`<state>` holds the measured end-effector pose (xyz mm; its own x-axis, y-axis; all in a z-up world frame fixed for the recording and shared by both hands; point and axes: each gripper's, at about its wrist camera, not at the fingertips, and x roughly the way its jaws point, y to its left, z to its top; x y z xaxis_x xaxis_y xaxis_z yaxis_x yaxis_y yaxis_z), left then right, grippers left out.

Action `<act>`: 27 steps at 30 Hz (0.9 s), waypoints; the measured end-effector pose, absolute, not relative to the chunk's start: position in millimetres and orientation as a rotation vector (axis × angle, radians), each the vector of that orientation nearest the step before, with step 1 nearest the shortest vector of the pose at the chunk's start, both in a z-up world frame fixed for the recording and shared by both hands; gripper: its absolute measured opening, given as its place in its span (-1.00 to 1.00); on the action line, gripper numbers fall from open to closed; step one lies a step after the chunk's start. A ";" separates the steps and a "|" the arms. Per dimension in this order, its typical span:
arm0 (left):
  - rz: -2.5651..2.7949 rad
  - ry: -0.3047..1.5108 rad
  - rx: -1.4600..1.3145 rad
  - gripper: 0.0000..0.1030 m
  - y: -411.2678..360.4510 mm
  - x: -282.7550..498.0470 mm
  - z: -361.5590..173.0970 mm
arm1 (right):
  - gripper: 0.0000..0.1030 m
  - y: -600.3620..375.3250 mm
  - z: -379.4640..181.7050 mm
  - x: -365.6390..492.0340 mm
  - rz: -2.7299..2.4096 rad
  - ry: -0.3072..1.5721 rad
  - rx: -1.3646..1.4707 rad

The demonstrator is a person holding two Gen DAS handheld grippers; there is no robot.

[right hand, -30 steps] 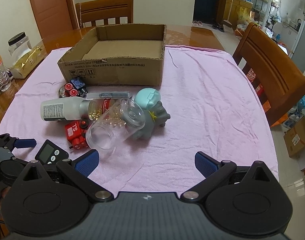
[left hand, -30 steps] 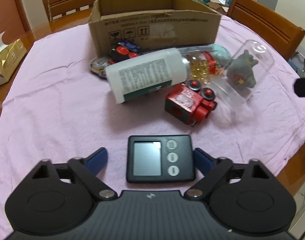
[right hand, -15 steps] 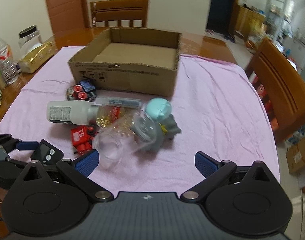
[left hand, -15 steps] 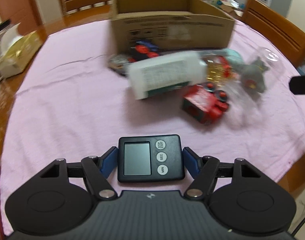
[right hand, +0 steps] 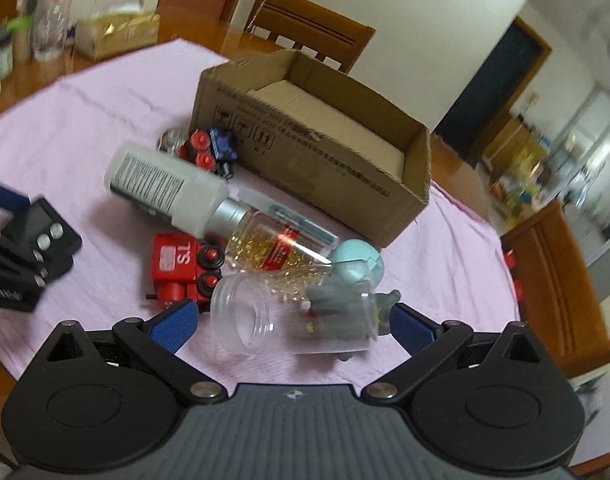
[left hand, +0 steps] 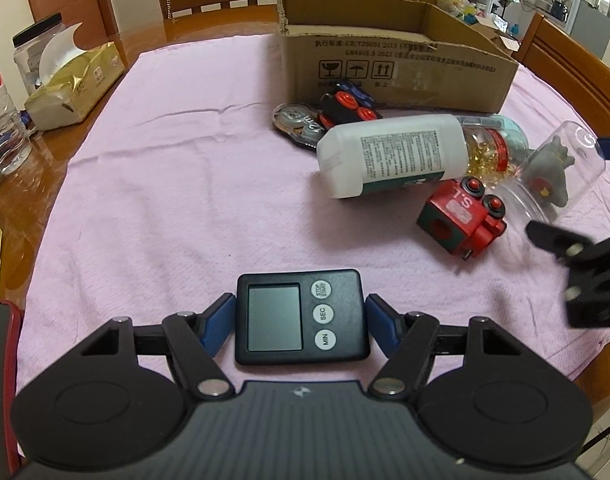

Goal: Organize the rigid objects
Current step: 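Grasp the clear plastic jar with the right gripper while the left holds the timer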

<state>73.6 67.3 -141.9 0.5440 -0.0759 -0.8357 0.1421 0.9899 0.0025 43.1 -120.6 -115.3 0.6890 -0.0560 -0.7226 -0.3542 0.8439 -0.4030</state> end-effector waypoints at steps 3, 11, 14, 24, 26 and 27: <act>-0.129 0.990 0.073 0.35 67.4 73.2 -141.3 | 1.00 -109.9 -130.3 41.9 0.137 0.786 -0.645; -0.127 0.994 0.072 0.35 67.4 74.0 -140.9 | 0.97 -98.3 -150.7 45.9 0.074 0.760 -0.747; -0.127 1.000 0.071 0.35 67.7 75.0 -140.8 | 0.87 -98.7 -150.5 47.1 0.072 0.763 -0.755; -0.148 1.027 0.115 0.35 67.7 79.6 -137.8 | 0.80 -101.1 -143.1 49.3 0.104 0.775 -0.768; -0.158 1.035 0.125 0.35 69.1 81.2 -135.4 | 0.80 -103.5 -137.9 50.7 0.128 0.784 -0.761; -0.164 1.039 0.128 0.35 70.1 82.0 -134.3 | 0.80 -105.1 -134.6 51.6 0.137 0.786 -0.757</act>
